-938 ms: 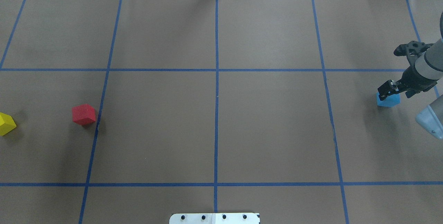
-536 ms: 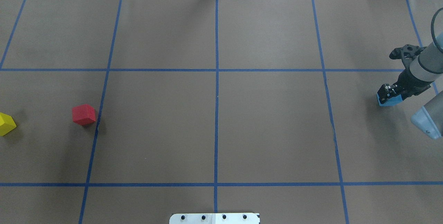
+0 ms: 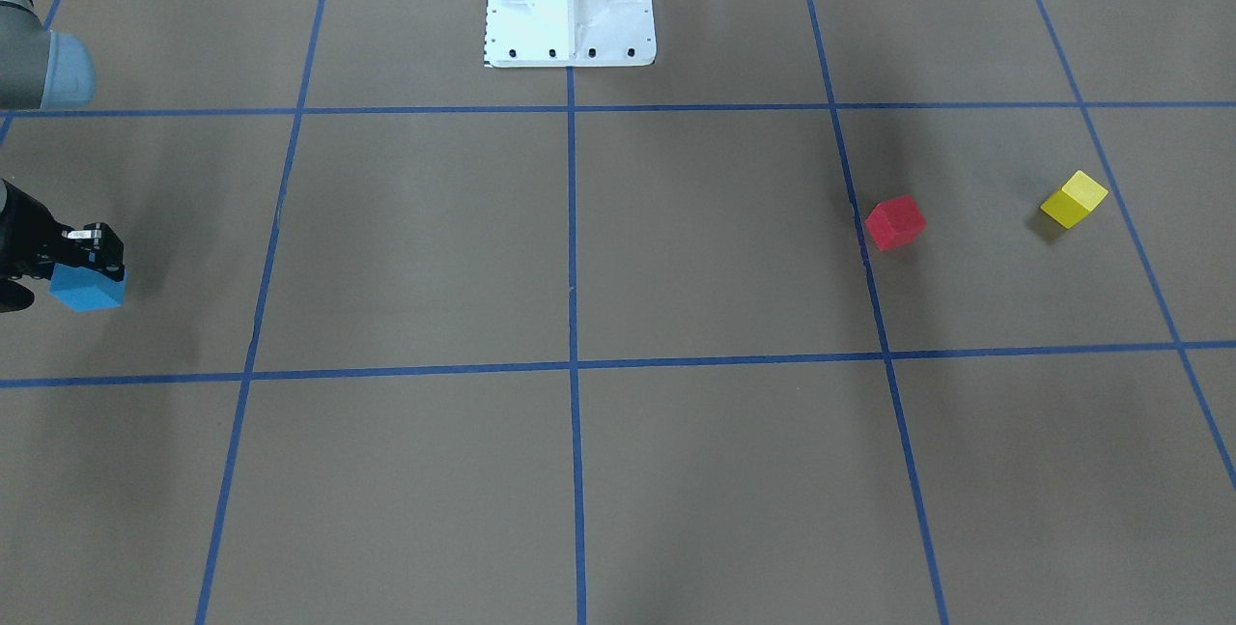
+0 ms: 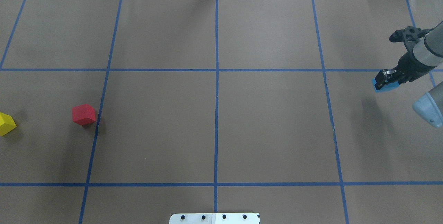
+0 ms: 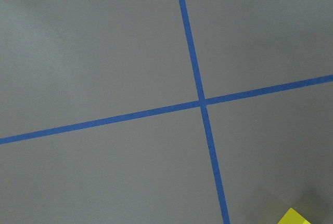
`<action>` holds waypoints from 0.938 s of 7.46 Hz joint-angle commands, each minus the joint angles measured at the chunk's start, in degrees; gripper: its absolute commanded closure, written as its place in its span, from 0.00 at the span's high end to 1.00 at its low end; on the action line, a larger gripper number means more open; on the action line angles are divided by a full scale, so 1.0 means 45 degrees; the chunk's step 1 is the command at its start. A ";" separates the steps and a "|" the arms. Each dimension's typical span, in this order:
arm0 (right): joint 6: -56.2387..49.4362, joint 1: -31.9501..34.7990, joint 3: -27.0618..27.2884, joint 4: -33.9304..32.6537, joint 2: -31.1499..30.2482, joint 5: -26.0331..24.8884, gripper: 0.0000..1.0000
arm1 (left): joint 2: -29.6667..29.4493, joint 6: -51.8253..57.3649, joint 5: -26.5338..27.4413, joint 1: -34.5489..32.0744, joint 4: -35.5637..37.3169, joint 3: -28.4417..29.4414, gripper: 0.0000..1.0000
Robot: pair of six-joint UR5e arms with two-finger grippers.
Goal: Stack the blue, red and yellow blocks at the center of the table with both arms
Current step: 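Carry the blue block with the right gripper to the table center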
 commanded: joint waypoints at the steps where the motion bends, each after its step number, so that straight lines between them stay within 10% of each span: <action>1: -0.0013 0.0400 0.0236 -0.3833 0.3760 0.0810 0.00 | 0.0000 0.0000 0.0000 0.0000 0.0012 -0.0003 1.00; 7: 0.5543 -0.4812 -0.6558 -0.3238 1.1770 -0.1373 0.00 | 0.0000 0.0000 0.0000 0.0000 0.0012 -0.0003 1.00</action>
